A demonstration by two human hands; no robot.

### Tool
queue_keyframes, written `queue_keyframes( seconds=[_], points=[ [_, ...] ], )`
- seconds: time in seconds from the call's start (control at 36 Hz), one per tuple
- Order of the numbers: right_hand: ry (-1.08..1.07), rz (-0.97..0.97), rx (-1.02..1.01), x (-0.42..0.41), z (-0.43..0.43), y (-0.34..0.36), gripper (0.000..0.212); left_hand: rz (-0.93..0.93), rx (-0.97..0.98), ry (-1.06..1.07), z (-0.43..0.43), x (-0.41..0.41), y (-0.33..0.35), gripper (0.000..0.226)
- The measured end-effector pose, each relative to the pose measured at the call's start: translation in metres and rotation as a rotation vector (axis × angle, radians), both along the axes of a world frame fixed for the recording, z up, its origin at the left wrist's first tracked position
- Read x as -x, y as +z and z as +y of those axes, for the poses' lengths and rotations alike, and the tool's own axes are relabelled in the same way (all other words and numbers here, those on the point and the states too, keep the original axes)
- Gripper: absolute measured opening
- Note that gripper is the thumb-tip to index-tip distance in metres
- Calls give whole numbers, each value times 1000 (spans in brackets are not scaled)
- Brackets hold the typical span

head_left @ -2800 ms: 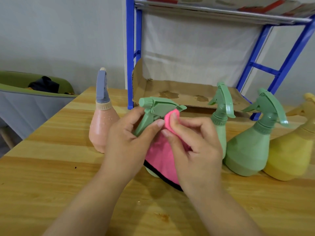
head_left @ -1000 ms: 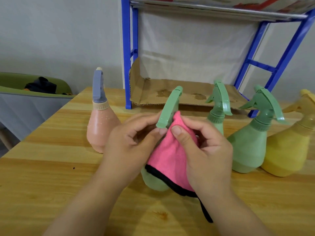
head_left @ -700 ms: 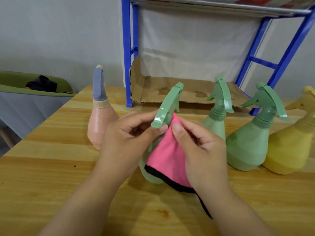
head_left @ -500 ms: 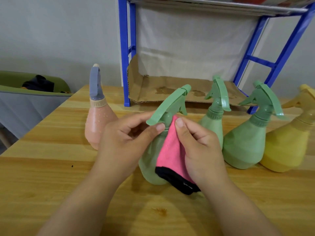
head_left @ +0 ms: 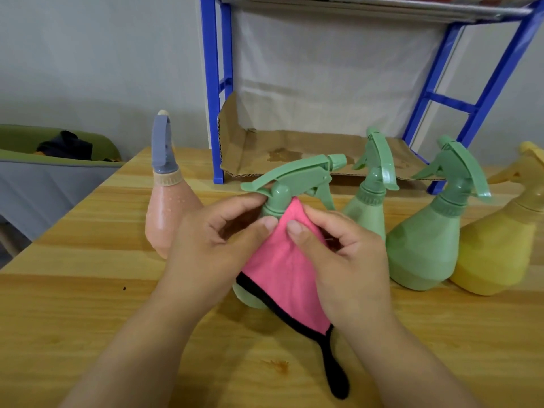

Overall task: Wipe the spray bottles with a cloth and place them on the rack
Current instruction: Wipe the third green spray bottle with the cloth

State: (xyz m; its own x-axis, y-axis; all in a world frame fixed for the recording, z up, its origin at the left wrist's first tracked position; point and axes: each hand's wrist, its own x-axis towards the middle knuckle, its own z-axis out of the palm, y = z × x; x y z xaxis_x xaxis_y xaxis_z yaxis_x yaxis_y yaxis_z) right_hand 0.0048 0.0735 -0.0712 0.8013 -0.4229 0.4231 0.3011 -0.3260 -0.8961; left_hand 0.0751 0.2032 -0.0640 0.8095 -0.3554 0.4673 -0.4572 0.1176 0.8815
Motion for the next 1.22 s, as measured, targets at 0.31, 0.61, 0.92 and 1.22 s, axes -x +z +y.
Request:
queue_keyframes(
  seconds=[0.31, 0.61, 0.92, 1.22],
  points=[
    [60, -46, -33, 0, 0, 1, 25, -74, -21, 130, -3, 3, 3, 22],
    [70, -10, -68, -4, -3, -2, 28, -80, -9, 22, 0, 0, 0, 26],
    [3, -49, 64, -4, -2, -8, 35, -91, -271, 198, -1, -2, -6, 13],
    [-73, -23, 40, -7, -4, -11, 31, 54, -353, -78, 5, -13, -18, 45]
  ],
)
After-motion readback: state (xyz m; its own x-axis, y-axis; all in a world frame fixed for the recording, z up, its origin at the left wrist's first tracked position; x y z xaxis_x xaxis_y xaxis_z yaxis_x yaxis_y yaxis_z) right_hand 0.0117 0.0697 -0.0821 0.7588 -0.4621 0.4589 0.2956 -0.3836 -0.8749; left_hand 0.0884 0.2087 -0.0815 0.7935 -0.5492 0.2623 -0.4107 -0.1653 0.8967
